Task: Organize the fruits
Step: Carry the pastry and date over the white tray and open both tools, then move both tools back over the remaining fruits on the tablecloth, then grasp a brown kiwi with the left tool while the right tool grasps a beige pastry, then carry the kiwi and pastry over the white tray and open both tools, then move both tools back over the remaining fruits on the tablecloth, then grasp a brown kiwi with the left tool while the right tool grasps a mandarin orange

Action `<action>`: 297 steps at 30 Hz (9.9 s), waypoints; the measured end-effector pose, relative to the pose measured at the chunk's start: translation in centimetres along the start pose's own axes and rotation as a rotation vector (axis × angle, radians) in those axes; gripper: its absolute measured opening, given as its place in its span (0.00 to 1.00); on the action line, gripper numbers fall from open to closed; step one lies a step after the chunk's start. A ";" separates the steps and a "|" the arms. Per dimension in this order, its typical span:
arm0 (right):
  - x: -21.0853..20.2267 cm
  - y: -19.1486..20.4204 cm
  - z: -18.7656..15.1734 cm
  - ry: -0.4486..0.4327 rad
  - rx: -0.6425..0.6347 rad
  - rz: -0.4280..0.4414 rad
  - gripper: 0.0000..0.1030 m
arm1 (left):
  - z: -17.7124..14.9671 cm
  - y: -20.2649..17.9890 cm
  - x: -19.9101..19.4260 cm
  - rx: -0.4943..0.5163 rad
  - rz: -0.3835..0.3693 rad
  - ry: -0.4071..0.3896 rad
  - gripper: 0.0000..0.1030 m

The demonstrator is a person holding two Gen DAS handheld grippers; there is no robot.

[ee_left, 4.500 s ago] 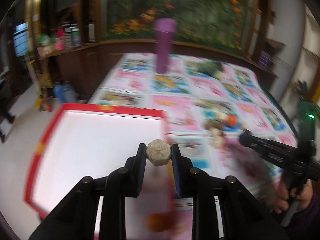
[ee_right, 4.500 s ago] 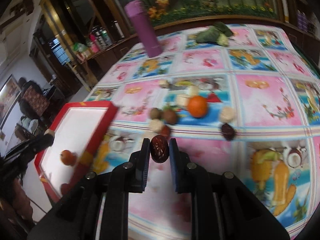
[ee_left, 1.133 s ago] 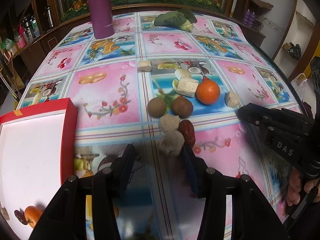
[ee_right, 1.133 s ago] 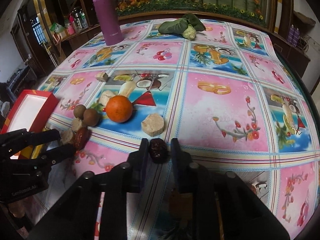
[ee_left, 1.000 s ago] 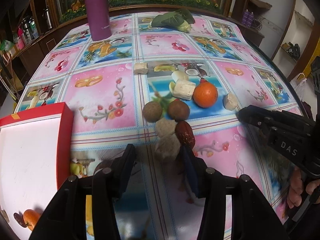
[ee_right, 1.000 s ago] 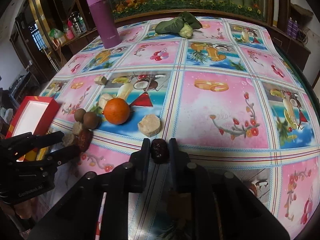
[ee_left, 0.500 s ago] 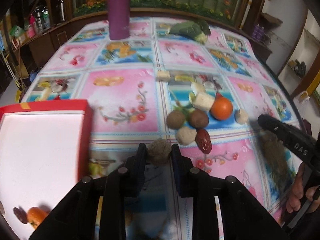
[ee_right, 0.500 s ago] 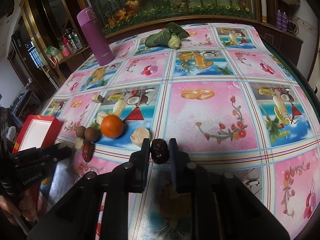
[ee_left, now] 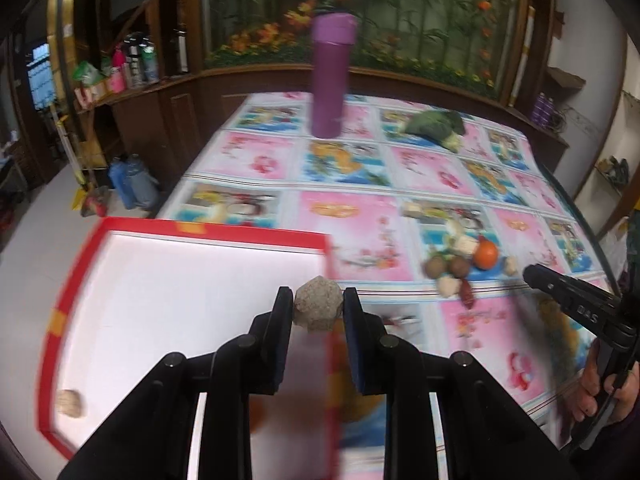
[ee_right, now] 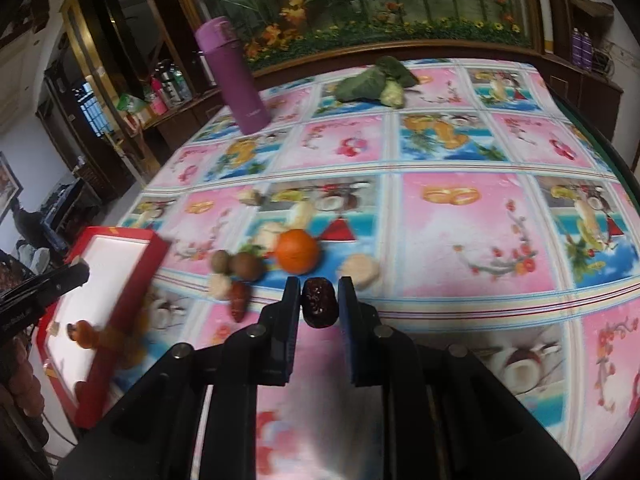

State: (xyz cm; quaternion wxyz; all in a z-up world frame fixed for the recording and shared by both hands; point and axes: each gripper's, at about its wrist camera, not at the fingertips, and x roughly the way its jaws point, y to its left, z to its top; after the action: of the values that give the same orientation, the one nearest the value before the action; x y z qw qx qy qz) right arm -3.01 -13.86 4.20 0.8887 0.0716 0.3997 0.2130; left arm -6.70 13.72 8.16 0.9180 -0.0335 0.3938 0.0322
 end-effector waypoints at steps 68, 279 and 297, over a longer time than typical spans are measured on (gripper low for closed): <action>2.5 6.9 -0.9 0.149 -0.104 0.022 0.21 | -0.7 5.7 -1.6 -0.050 0.067 0.034 0.48; 4.5 -1.3 2.1 0.110 0.086 -0.007 0.34 | 1.6 -10.5 11.6 0.227 -0.157 0.210 0.47; 3.6 -1.4 1.8 0.068 0.079 -0.019 0.34 | 1.6 -8.3 6.9 0.151 -0.129 0.088 0.20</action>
State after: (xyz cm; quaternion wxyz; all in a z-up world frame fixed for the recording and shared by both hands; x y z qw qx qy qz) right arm 0.93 -13.45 2.53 0.8730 0.0959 0.4384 0.1910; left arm -0.05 5.83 4.56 0.8998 0.0092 0.4323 -0.0585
